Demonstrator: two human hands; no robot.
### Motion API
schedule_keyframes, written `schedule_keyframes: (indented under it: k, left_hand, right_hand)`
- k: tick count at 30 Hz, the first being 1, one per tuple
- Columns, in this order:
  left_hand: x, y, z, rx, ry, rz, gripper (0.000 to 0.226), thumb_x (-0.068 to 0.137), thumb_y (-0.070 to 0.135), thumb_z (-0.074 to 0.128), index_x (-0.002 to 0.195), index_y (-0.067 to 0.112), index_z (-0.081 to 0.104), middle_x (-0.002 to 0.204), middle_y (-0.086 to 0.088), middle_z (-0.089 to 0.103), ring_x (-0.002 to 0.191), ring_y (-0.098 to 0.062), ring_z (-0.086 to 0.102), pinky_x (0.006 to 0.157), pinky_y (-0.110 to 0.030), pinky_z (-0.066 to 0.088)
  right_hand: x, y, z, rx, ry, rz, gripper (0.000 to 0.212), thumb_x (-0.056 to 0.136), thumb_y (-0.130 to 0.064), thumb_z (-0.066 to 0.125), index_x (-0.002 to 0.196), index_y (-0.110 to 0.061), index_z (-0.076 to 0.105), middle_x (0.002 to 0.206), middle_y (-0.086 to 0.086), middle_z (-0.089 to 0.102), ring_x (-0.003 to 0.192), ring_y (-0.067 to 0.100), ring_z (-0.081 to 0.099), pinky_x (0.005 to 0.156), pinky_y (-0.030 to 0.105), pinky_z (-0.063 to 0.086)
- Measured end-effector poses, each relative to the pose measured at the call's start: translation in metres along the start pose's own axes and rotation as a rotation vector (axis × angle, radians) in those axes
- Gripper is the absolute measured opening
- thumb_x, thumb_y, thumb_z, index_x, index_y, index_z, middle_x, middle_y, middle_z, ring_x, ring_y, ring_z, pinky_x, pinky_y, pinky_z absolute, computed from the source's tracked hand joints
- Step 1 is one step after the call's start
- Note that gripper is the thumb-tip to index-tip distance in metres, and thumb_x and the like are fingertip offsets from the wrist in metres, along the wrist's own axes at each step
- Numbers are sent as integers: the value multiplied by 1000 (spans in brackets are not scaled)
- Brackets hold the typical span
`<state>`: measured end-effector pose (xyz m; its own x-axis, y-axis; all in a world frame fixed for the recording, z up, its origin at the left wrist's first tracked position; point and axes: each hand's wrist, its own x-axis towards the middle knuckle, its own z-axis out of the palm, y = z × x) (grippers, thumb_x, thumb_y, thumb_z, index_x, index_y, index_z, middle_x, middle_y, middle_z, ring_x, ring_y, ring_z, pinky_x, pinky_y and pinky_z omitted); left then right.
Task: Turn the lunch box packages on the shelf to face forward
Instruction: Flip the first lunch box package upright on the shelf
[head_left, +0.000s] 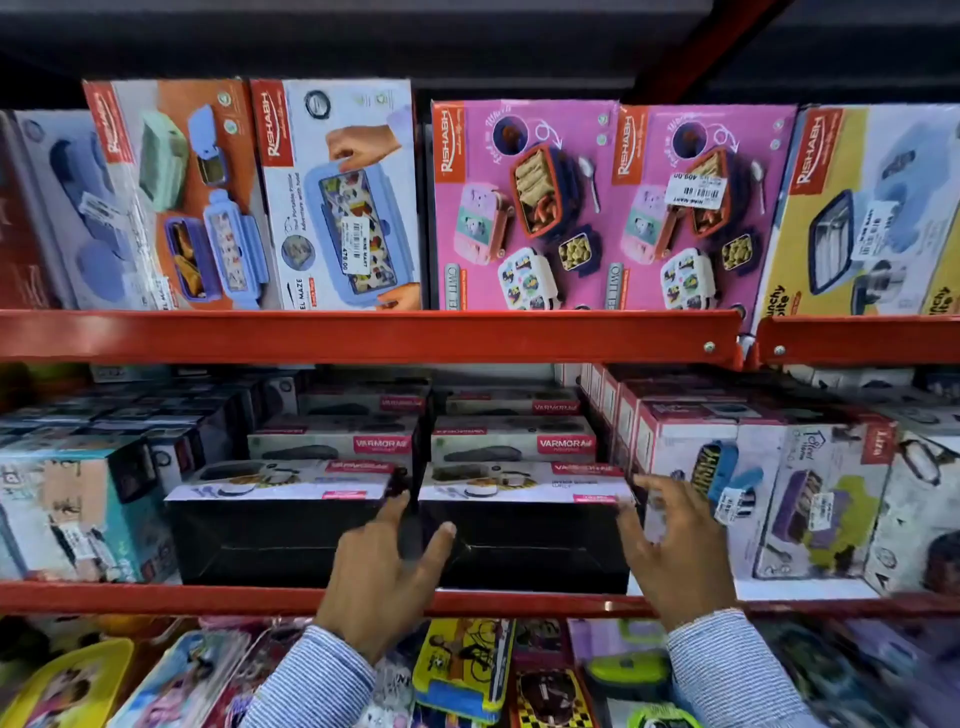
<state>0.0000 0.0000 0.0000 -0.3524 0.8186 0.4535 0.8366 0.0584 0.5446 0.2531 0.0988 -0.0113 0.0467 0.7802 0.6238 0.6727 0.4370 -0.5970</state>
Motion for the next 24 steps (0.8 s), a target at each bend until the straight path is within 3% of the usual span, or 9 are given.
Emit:
schedule_keyframes:
  k: [5,7,9,11,14,17,20,22,24]
  left_hand:
    - [-2,0,24,-73,-137,-128,92,88,61,53,151,0,26,83,-5,70,80,-22,66,76,-31,52]
    - [-1,1,33,-134,-149,-167,98,85,63,55,153,1,21,94,-9,75,90,-24,70,82,-34,55]
    - [2,-3,37,-261,-181,-212,108,75,77,56,153,9,25,122,-11,71,113,-24,67,99,-37,53]
    - [4,-10,41,-347,-186,-244,117,61,92,52,150,18,33,140,-5,61,126,-23,59,108,-43,49]
    - [0,-9,33,-442,-140,-243,102,60,93,50,143,33,45,140,2,57,126,-21,56,109,-47,46]
    - [-1,0,17,-663,-80,-234,68,65,88,52,113,40,63,121,8,69,114,-18,63,107,-51,47]
    - [12,-3,8,-803,21,-316,81,63,88,55,96,15,64,100,-12,73,98,-34,69,96,-60,52]
    - [18,-7,3,-795,61,-331,84,70,83,57,92,2,62,89,-29,69,84,-44,68,86,-59,56]
    - [15,-8,0,-715,109,-316,57,77,70,62,66,14,57,63,-15,64,58,-31,57,66,-43,53]
  right_hand:
    - [-6,18,14,90,-118,257,46,84,-38,61,119,-8,59,118,13,64,105,31,60,95,43,49]
    - [-4,20,17,171,-185,328,44,84,-41,60,118,-13,60,106,7,70,96,26,64,89,39,51]
    - [-3,21,16,253,-256,369,37,82,-41,60,114,-20,61,95,2,73,92,21,67,87,36,51]
    - [-2,24,15,316,-296,389,44,82,-39,61,123,-24,58,100,0,70,97,19,66,92,37,50]
    - [-1,24,4,489,-261,418,42,81,-34,63,123,-32,59,114,1,65,100,15,63,95,45,52]
    - [-2,21,-11,612,-215,401,29,73,-51,57,97,-39,66,115,1,68,102,17,64,89,48,55]
    - [-1,18,-19,662,-168,409,38,73,-60,59,87,-25,65,99,5,73,96,24,67,88,47,53]
    - [0,17,-20,619,-122,384,38,79,-55,61,80,-17,62,88,8,73,88,27,67,83,44,51]
    - [1,19,-16,597,-71,356,22,82,-38,68,78,-16,64,86,4,73,88,22,67,80,37,53]
